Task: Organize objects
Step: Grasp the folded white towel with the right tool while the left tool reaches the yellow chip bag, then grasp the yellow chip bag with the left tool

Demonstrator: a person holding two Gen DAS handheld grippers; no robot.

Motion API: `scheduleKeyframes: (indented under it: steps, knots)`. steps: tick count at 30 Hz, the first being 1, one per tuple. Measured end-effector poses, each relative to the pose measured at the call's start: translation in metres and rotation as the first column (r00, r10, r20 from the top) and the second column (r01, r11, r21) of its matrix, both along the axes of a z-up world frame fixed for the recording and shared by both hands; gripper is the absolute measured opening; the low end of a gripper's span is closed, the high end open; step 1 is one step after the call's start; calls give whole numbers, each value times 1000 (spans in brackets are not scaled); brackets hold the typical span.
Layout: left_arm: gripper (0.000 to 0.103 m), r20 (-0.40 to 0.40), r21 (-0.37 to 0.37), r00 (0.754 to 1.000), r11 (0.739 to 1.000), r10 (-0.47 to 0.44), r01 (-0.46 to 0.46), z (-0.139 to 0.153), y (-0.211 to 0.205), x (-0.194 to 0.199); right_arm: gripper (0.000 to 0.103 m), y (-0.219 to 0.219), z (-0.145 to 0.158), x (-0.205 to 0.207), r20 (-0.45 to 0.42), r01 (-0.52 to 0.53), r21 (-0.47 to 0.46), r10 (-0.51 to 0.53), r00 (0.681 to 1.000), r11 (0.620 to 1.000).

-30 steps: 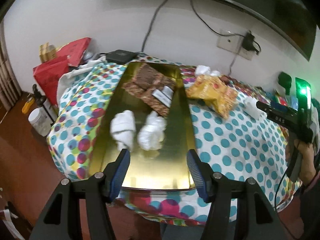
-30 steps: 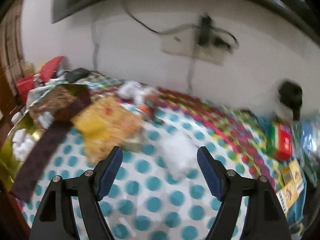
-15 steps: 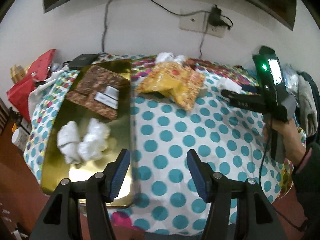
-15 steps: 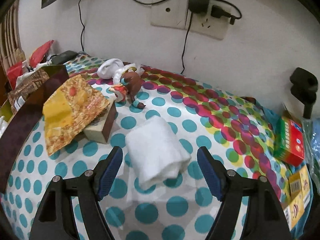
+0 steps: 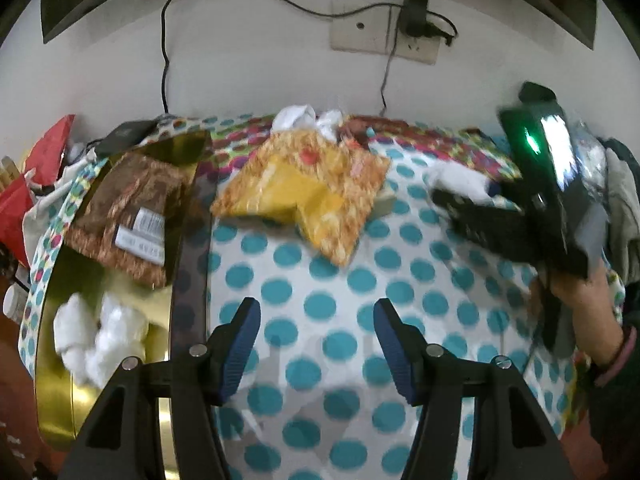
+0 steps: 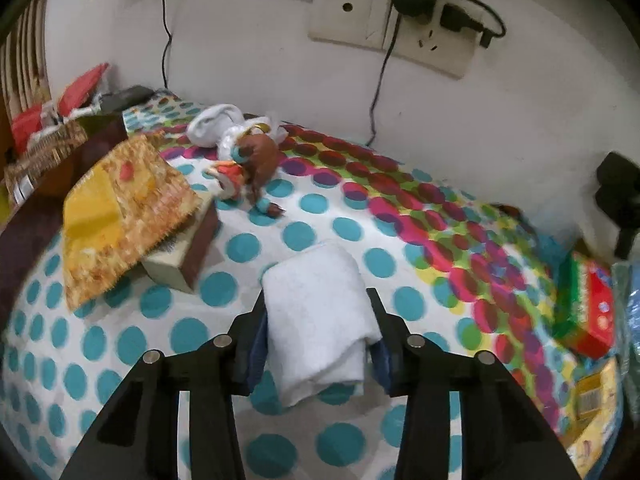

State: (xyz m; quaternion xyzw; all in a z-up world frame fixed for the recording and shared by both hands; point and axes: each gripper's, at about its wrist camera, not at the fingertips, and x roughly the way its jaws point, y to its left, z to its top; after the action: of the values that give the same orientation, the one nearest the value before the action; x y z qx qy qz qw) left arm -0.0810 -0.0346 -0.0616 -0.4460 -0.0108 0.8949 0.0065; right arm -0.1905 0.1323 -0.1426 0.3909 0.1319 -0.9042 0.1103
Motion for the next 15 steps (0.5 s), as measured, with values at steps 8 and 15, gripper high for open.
scheduleKeyframes:
  steps: [8, 15]
  knots:
    - [61, 15, 2, 1000, 1000, 11, -11, -12, 7, -30, 40, 34, 1, 12, 3, 41, -32, -41, 999, 999]
    - [61, 23, -76, 1000, 997, 0, 2, -28, 28, -39, 41, 39, -2, 8, 32, 41, -53, -40, 999, 998]
